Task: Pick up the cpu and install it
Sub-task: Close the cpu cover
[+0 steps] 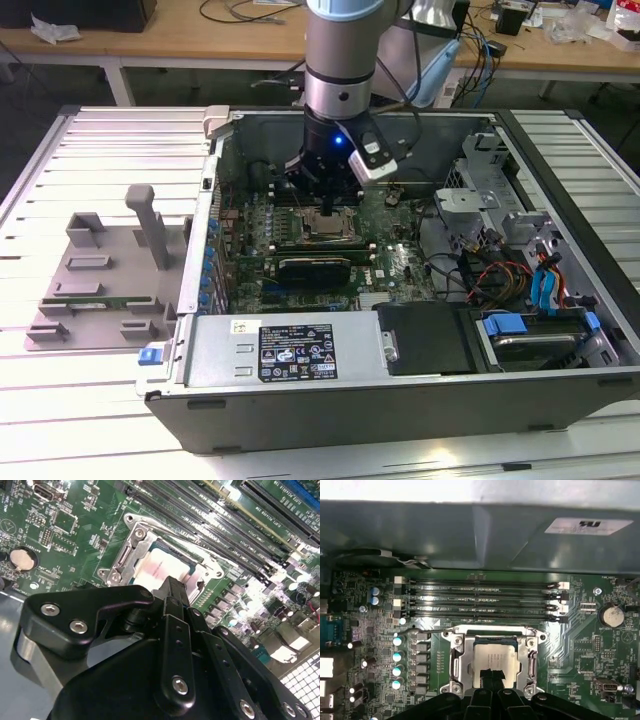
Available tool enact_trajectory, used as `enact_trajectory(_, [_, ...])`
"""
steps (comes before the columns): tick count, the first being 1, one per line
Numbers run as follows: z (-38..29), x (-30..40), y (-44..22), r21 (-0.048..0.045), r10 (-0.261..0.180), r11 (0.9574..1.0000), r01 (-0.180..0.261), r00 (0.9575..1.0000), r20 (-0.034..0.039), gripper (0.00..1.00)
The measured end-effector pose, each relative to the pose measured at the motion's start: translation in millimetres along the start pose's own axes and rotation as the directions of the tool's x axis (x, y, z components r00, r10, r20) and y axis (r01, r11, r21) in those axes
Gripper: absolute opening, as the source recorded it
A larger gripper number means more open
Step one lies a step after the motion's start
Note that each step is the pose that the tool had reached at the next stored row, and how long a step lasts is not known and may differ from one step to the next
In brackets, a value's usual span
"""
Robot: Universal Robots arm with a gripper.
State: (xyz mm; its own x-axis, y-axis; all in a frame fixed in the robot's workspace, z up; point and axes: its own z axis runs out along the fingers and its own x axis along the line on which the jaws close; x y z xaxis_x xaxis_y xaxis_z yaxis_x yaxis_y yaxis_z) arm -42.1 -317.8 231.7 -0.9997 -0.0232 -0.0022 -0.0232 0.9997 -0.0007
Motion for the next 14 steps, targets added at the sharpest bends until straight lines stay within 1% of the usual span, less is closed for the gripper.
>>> enact_trajectory(2, [0.8, 1.8, -0.1, 0.0000, 0.000, 1.0000, 0.000, 1.0000, 0.0000, 0.11])
enact_trajectory(3, [1.9, 4.4, 0.0, 0.0000, 0.000, 1.0000, 0.000, 1.0000, 0.0000, 0.11])
enact_trajectory(9, [4.7, 7.6, -0.5, 0.0000, 0.000, 1.0000, 0.000, 1.0000, 0.0000, 0.11])
enact_trajectory(14, [9.0, 15.8, -0.3, -0.0002, 0.000, 1.0000, 0.000, 1.0000, 0.0001, 0.11])
